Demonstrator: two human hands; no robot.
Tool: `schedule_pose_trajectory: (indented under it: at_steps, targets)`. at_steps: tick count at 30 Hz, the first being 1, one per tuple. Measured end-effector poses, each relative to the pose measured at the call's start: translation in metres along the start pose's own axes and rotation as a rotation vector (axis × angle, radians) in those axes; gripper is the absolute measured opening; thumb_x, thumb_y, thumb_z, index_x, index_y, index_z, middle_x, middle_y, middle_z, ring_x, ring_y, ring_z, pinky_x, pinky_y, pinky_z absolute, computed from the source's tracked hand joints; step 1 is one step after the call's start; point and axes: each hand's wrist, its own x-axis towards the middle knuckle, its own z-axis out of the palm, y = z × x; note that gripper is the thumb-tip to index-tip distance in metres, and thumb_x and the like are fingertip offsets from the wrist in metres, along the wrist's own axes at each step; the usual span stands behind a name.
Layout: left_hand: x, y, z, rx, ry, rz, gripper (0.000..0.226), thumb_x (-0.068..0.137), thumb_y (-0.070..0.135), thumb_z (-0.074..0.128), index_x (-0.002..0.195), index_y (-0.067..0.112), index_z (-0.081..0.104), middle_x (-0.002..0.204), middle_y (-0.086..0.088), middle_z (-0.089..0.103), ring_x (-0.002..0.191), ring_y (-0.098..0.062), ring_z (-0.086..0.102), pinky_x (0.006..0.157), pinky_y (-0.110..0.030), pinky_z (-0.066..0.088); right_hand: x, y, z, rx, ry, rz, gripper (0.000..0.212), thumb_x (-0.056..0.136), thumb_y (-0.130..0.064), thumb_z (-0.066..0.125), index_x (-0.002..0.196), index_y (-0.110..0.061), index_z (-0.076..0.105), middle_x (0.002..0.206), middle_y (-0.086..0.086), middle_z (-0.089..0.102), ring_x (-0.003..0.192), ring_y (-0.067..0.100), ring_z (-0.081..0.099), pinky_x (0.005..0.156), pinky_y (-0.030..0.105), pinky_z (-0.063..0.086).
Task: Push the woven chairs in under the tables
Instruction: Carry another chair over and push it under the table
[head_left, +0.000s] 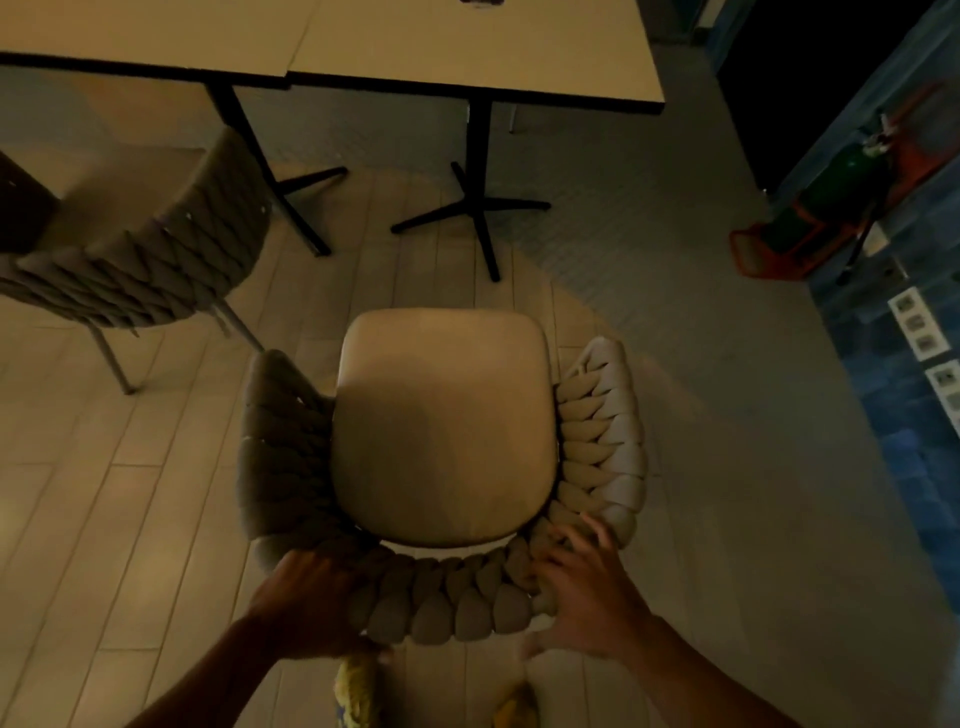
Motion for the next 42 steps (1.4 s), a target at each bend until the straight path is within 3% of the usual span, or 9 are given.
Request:
schedule_pose_trajectory:
  at_steps: [2, 5, 10, 14, 22, 26, 35, 42]
  targets:
    - [-0.002, 0.001, 0.0, 0.022, -0.006, -0.021, 0.113, 0.043, 0.115, 0.031, 0.128, 0.045, 0.056, 0.111, 0.024, 0.065, 0.099, -0.002, 0.062, 0.09, -0.026, 0.051, -0.003, -0.008, -0.004, 0.003, 0.04, 0.036, 0.117, 0.049, -0.114, 0.035, 0.123, -0.031, 0.073, 0.134, -0.011, 0.068, 0.144, 0.024, 0.044, 0.121, 0.063, 0.01]
    - [-0.003, 0.001, 0.003, 0.061, -0.005, -0.008, 0.112, 0.045, 0.114, 0.031, 0.128, 0.044, 0.055, 0.111, 0.023, 0.066, 0.097, -0.003, 0.061, 0.088, -0.026, 0.052, -0.005, -0.017, -0.008, -0.012, 0.086, 0.073, 0.123, 0.048, -0.115, 0.031, 0.128, -0.031, 0.07, 0.139, -0.013, 0.064, 0.148, 0.02, 0.037, 0.123, 0.061, 0.003]
    - [-0.004, -0.005, 0.005, 0.087, 0.002, 0.044, 0.111, 0.042, 0.116, 0.028, 0.117, 0.039, 0.059, 0.094, 0.021, 0.062, 0.083, -0.005, 0.059, 0.083, -0.028, 0.052, -0.009, -0.018, 0.0, -0.01, 0.237, 0.057, 0.103, 0.06, -0.109, 0.041, 0.106, -0.024, 0.077, 0.11, -0.012, 0.072, 0.118, 0.019, 0.059, 0.118, 0.058, 0.024]
    - [-0.003, -0.02, 0.01, 0.101, -0.026, 0.126, 0.115, 0.049, 0.114, 0.024, 0.131, 0.039, 0.052, 0.108, 0.014, 0.066, 0.092, -0.011, 0.061, 0.088, -0.031, 0.051, -0.009, -0.024, 0.01, -0.017, 0.314, 0.031, 0.088, 0.07, -0.101, 0.048, 0.097, -0.022, 0.075, 0.096, -0.009, 0.068, 0.098, 0.022, 0.062, 0.1, 0.051, 0.039]
    - [0.012, -0.037, 0.006, 0.162, -0.022, 0.213, 0.102, 0.06, 0.11, 0.027, 0.119, 0.034, 0.061, 0.095, 0.016, 0.065, 0.081, -0.009, 0.06, 0.08, -0.027, 0.052, 0.018, -0.017, 0.006, -0.114, 0.163, 0.015, 0.098, 0.059, -0.109, 0.041, 0.086, -0.02, 0.074, 0.084, -0.007, 0.065, 0.081, 0.022, 0.06, 0.08, 0.042, 0.044]
    - [0.027, -0.044, -0.004, 0.116, 0.039, 0.214, 0.1, 0.058, 0.11, 0.03, 0.123, 0.04, 0.058, 0.101, 0.019, 0.066, 0.086, -0.005, 0.061, 0.084, -0.027, 0.054, 0.038, -0.008, -0.008, -0.147, 0.184, -0.006, 0.097, 0.056, -0.111, 0.038, 0.075, -0.022, 0.071, 0.076, -0.01, 0.064, 0.073, 0.018, 0.06, 0.073, 0.036, 0.041]
    - [0.073, -0.06, -0.041, 0.121, 0.128, 0.213, 0.097, 0.054, 0.113, 0.027, 0.112, 0.042, 0.06, 0.092, 0.018, 0.067, 0.08, -0.006, 0.062, 0.076, -0.028, 0.054, 0.084, 0.021, -0.039, -0.167, 0.227, -0.026, 0.1, 0.056, -0.112, 0.034, 0.081, -0.024, 0.075, 0.082, -0.012, 0.067, 0.079, 0.018, 0.063, 0.076, 0.034, 0.04]
    - [0.107, -0.076, -0.071, 0.101, 0.129, 0.199, 0.098, 0.054, 0.112, 0.025, 0.11, 0.042, 0.063, 0.091, 0.016, 0.068, 0.081, -0.008, 0.063, 0.076, -0.031, 0.055, 0.119, 0.039, -0.058, -0.144, 0.308, -0.03, 0.095, 0.054, -0.111, 0.04, 0.077, -0.024, 0.072, 0.082, -0.008, 0.066, 0.075, 0.019, 0.065, 0.069, 0.033, 0.044]
